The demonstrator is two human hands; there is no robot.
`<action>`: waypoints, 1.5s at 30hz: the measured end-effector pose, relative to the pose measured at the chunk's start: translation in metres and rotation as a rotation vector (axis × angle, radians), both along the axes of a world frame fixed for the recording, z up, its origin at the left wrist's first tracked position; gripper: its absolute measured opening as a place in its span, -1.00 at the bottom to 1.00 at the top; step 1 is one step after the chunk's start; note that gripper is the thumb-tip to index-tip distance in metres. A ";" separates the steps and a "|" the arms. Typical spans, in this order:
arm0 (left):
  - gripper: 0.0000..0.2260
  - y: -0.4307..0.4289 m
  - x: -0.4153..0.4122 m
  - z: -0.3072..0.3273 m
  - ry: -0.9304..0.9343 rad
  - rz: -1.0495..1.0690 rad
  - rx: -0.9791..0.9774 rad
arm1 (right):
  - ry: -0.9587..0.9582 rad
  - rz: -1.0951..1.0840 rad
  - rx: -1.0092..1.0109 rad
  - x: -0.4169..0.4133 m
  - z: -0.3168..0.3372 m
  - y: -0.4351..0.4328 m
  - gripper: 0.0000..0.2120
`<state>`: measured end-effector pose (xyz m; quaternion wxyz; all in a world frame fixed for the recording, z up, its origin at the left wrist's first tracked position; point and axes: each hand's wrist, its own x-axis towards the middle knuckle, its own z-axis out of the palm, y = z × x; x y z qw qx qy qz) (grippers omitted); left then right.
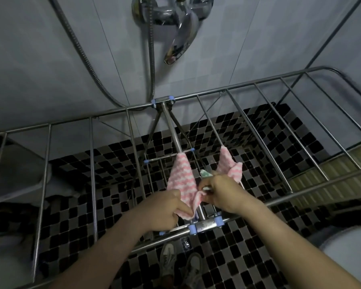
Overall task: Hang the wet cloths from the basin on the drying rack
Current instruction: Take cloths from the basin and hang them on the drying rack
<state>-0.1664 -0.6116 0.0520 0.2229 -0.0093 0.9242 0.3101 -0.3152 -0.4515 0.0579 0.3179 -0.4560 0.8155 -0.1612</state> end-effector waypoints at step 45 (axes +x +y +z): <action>-0.60 0.041 -0.017 -0.005 0.097 0.678 0.186 | -0.237 -0.252 0.025 -0.002 -0.005 -0.003 -0.80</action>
